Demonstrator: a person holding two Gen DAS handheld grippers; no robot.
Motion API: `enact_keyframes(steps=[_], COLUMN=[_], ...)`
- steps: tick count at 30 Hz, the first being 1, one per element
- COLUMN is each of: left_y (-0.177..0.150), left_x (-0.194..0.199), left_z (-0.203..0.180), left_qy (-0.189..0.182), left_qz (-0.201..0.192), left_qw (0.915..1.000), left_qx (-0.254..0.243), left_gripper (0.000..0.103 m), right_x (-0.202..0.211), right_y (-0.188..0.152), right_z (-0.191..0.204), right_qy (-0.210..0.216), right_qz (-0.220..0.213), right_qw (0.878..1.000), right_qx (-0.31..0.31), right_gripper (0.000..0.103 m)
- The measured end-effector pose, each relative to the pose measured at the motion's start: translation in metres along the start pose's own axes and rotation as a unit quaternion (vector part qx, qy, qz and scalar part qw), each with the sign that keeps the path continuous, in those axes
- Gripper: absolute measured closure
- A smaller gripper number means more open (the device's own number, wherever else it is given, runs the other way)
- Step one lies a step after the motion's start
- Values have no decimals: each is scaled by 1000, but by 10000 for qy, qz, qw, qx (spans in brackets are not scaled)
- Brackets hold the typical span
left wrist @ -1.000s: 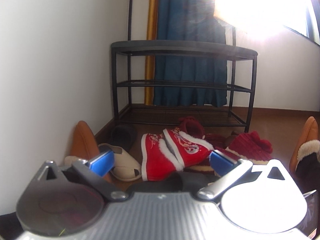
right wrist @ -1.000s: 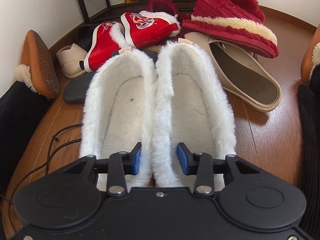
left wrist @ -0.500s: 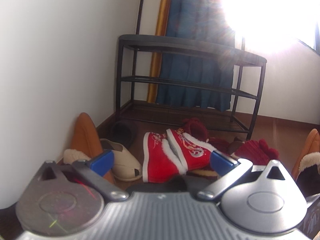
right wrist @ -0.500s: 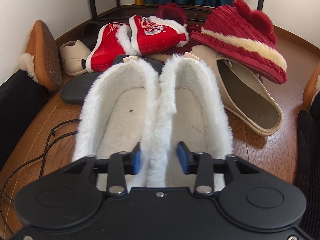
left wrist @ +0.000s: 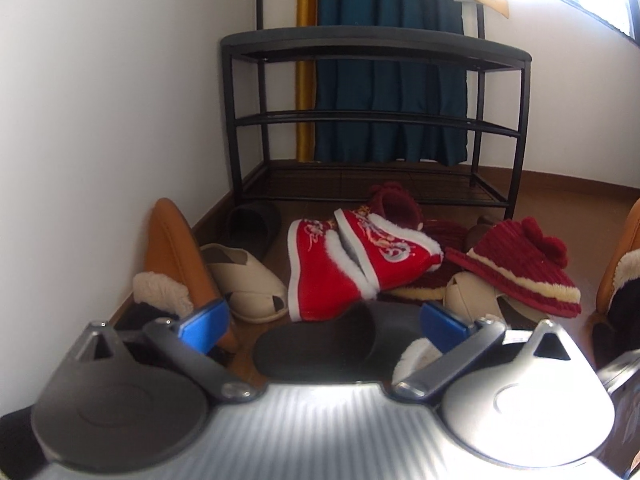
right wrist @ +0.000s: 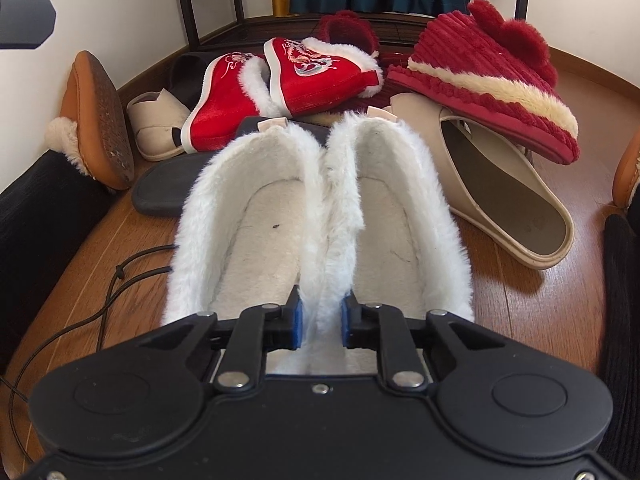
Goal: Organize scattered shoes
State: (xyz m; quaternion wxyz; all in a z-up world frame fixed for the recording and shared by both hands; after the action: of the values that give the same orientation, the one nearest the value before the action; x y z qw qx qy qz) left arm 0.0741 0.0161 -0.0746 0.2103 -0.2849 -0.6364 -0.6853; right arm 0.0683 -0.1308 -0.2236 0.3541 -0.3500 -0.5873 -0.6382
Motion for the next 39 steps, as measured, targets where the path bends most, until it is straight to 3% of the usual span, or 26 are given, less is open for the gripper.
enact_keyframes(steps=[13,33,39], left_y=[-13,-9,-12], left_x=[-8,-7,-15], left_z=[14,47,53], left_qy=[97,183,103], left_qz=[266,206,245], left_qw=[9995,9979,9971], left_qx=[132,585,711], left_gripper=[1,1,1], right_x=[-1,9,-1], right_y=[1,1,1], right_z=[-2,-11,-8], right_qy=[49,42,1], right_qz=[6,-50,72], right_qw=[9998,9996,9996], right_qx=[-177,-266,-267], right_gripper=[91,91,77])
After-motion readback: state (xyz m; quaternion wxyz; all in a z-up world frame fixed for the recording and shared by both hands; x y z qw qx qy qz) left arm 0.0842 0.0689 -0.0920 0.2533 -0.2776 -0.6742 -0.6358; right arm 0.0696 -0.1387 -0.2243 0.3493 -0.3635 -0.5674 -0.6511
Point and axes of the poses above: each gripper's, at about its wrist camera, not at the fingertips, and x roughly against the way its jaws point, z to its left, y to its top, the point moved 10 cm from there along -x, roughly the way its jaws point, and after that the axes turned 13 degrees about z, right-handed, at the moved point
